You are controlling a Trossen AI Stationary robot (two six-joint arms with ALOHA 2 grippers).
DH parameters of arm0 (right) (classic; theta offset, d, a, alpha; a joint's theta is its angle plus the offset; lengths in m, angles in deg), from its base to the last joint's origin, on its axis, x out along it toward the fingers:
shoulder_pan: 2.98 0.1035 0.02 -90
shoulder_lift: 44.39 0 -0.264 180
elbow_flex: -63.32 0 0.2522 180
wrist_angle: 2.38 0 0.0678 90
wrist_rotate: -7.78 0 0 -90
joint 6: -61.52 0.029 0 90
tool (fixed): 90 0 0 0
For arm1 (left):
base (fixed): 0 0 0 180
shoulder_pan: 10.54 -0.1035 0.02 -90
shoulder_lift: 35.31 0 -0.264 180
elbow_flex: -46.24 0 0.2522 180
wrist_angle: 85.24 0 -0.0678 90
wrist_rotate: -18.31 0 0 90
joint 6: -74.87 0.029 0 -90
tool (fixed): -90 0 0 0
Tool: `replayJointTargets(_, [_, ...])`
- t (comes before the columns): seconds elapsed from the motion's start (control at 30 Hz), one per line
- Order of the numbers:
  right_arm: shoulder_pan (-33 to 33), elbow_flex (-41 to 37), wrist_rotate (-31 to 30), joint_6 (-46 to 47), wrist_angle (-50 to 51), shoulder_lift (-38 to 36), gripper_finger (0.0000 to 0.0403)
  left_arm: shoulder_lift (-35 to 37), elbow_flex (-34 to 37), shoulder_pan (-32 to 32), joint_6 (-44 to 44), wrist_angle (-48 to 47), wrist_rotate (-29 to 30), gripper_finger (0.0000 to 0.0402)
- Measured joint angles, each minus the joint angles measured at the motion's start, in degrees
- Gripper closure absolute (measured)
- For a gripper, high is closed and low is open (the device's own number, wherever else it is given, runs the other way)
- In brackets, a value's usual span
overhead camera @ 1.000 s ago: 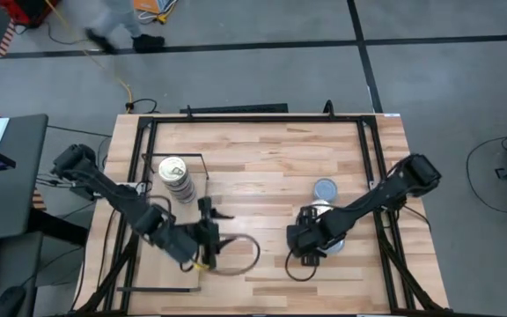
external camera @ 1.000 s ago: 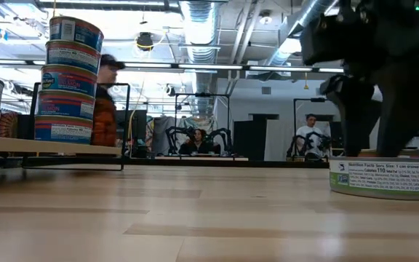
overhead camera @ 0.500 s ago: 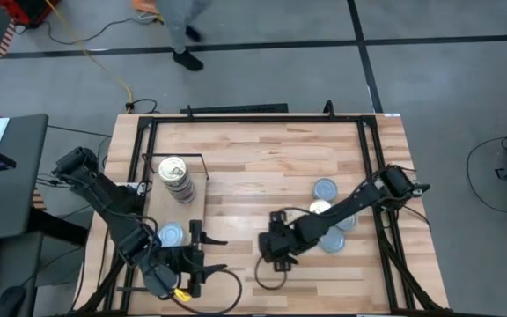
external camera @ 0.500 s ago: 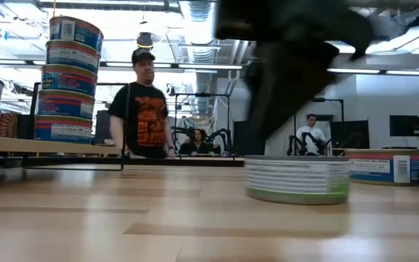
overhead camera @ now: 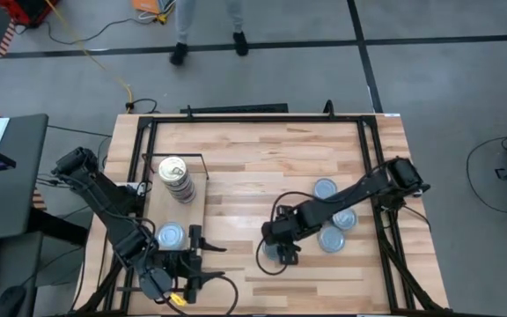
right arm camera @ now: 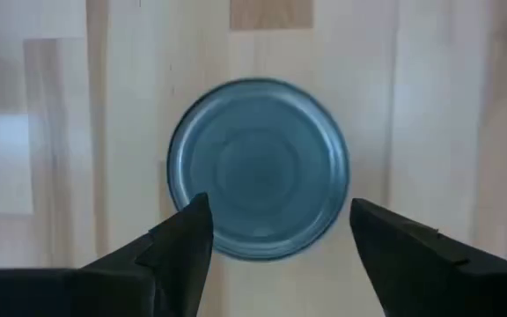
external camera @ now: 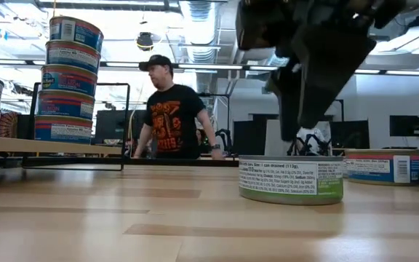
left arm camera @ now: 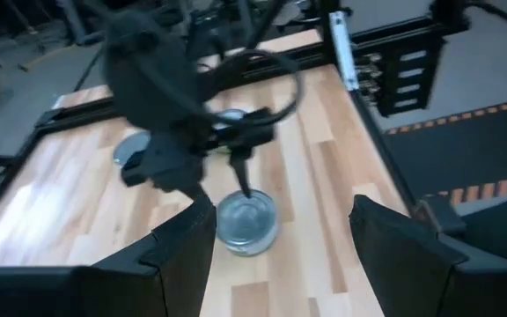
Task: Stack canned seafood by type on shelf
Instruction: Stack the green and white tuna can on the green and white tuna can on the shelf
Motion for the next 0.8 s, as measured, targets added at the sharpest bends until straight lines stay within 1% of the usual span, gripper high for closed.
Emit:
replayJointTargets(0.07, [-0.52, -1.60, 1.09, 0.82, -1.27, -0.04, 0.0113, 0.00, 0.00, 0.06, -0.32, 0.01, -1.25, 0.0150])
replayJointTargets(0.23, [-1.70, -3.67, 2.74, 1.78, -1.66, -0.04, 0.0124, 0.00, 0.02, -0.02, -0.12, -0.05, -0.69, 0.0150])
replayJointTargets(0.33, [-2.01, -3.67, 2.98, 1.77, -1.85, -0.07, 0.0138, 0.00, 0.04, 0.00, 0.24, -0.21, -0.68, 0.0150])
replayJointTargets(0.4, [-2.36, -3.67, 3.11, 1.76, -2.00, -0.07, 0.0155, 0.00, 0.04, 0.00, 0.48, -0.23, -0.70, 0.0150])
replayJointTargets(0.5, [-3.02, -3.67, 4.50, 1.77, -2.45, 0.15, 0.0193, 0.00, 0.04, 0.00, 0.34, -0.74, -0.65, 0.0150])
replayJointTargets(0.7, [-3.06, -3.67, 4.53, 2.21, -3.02, 0.26, 0.0300, 0.00, 0.09, 0.00, -1.10, -2.99, -0.45, 0.0150])
replayJointTargets(0.8, [-3.04, -3.67, 4.51, 2.26, -3.00, 0.45, 0.0345, 0.00, 0.09, 0.00, -1.13, -2.96, -0.24, 0.0150])
